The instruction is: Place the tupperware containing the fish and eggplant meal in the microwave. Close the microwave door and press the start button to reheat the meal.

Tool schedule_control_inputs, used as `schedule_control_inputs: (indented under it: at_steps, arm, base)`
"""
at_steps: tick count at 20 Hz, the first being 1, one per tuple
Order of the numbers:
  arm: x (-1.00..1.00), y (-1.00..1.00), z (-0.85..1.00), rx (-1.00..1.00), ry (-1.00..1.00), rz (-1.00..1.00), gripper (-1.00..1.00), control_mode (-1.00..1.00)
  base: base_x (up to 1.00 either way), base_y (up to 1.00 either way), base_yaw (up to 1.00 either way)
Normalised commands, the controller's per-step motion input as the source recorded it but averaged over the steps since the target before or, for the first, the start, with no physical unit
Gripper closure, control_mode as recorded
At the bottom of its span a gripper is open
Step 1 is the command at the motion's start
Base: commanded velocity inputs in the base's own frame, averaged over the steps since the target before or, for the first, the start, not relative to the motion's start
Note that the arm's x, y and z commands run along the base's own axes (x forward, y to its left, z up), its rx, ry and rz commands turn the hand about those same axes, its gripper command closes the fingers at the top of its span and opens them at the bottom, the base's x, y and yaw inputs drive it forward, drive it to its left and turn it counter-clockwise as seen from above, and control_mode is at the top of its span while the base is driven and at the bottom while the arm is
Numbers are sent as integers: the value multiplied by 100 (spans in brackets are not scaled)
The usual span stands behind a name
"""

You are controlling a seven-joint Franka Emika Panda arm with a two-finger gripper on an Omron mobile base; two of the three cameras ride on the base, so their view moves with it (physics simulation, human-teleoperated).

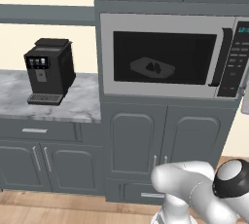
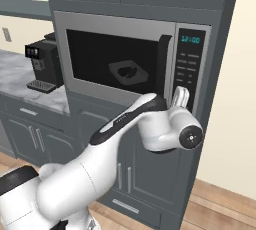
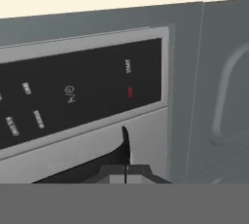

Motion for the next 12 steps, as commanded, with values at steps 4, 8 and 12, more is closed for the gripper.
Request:
schedule_control_inputs:
  at_steps: [4,8,12]
  arm:
    - [25,0,-23,9,0,-1,100,-100]
    - [18,0,-10,6,0,-3,100,-100]
    - [7,-11,0,3,0,-4,100,-100]
  base:
    - [0,0,0]
    - [0,0,0]
    - [0,0,0]
